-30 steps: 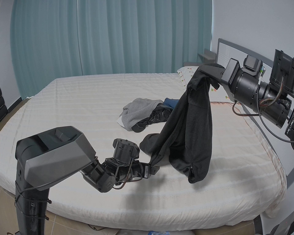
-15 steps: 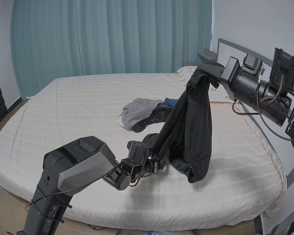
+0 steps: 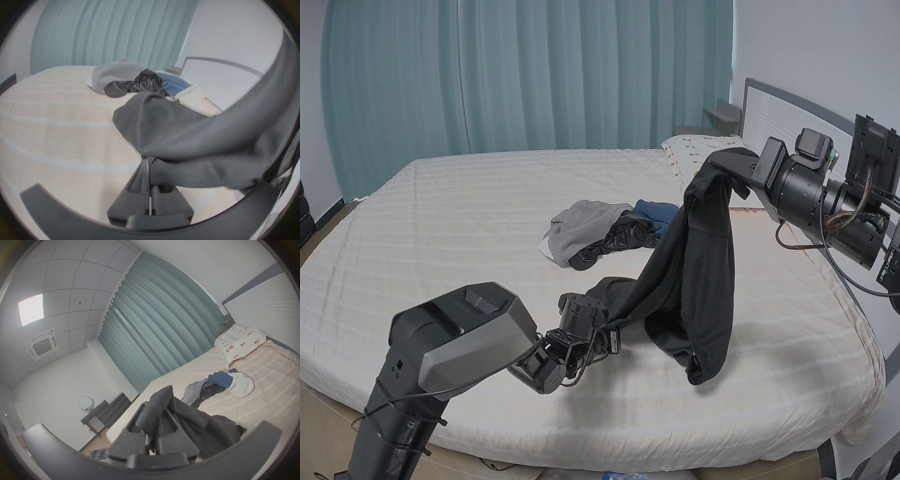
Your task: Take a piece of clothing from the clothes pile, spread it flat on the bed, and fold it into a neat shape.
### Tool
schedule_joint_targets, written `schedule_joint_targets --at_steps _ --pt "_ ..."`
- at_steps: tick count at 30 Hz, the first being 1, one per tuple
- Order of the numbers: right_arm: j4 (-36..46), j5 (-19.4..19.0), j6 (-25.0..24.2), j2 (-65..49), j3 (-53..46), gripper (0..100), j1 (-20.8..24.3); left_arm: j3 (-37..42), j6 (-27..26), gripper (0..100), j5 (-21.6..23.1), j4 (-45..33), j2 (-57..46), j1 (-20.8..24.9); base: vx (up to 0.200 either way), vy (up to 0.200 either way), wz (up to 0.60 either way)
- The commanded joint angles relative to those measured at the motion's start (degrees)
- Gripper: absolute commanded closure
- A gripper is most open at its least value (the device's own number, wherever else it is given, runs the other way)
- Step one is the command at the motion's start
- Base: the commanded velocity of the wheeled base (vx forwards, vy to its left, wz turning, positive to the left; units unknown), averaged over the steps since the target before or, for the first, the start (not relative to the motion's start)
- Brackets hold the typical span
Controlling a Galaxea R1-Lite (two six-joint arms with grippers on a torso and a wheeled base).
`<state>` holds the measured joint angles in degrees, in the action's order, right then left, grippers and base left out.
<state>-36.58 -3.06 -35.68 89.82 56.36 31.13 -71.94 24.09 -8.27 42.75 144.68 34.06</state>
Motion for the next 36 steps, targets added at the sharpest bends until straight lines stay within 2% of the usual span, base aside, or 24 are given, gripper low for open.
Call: schedule_joint_targets --at_steps 1,5,7,13,16,19,20,21,22,24,25,30,34,36 --pt "-0.5 -0.3 -1.7 4.8 -2.6 100 -3.5 10.7 4.1 100 1.1 -3.0 -18.5 -0.7 0.0 0.0 0.0" --pt "-0.5 0.6 -4.2 8.4 -2.2 100 -4.9 12.1 4.4 100 1.4 -9.2 -26.9 -2.5 0.0 0.0 0.0" --pt "-0.9 2.2 -4.5 11.4 -0.2 100 -6.2 10.6 5.9 100 1.7 -17.4 -33.2 -4.1 0.0 0.0 0.0" --pt "-1.3 4.4 -4.5 13.0 8.4 100 -9.9 4.3 9.0 100 2.3 -29.4 -41.4 -5.5 0.0 0.0 0.0" --pt "-1.2 4.2 -4.7 12.3 13.0 100 -11.1 3.8 8.9 100 5.9 -32.3 -47.1 -5.5 0.0 0.0 0.0" --pt "-1.3 4.1 -4.8 10.2 12.8 100 -11.0 5.0 9.4 100 10.7 -32.6 -51.2 -6.0 0.0 0.0 0.0" --pt "-1.2 4.0 -4.8 10.1 12.6 100 -11.0 5.1 9.5 100 10.8 -32.6 -51.3 -6.1 0.0 0.0 0.0" --pt "-1.1 3.9 -5.5 9.1 9.8 100 -10.5 8.5 10.4 100 11.8 -32.1 -51.5 -6.6 0.0 0.0 0.0" --pt "-1.3 3.6 -6.5 9.0 7.1 100 -10.3 11.0 11.2 100 12.0 -31.6 -51.5 -6.6 0.0 0.0 0.0" --pt "-1.3 3.6 -6.5 9.0 7.1 100 -10.3 11.0 11.2 100 12.0 -31.6 -51.5 -6.6 0.0 0.0 0.0" --pt "-1.4 2.9 -9.2 10.0 0.9 100 -9.7 15.7 13.0 100 12.0 -29.6 -51.3 -6.7 0.0 0.0 0.0" --pt "-2.6 0.0 -13.9 13.6 -7.2 100 -9.4 21.5 18.1 100 12.1 -24.2 -49.4 -6.5 0.0 0.0 0.0" --pt "-6.0 -0.1 -14.3 15.2 -11.4 100 -8.5 27.4 18.6 100 13.0 -20.9 -47.3 -5.8 0.0 0.0 0.0" --pt "-8.5 -0.3 -14.2 15.6 -13.6 100 -8.2 30.7 19.7 100 13.7 -16.7 -46.3 -5.1 0.0 0.0 0.0"
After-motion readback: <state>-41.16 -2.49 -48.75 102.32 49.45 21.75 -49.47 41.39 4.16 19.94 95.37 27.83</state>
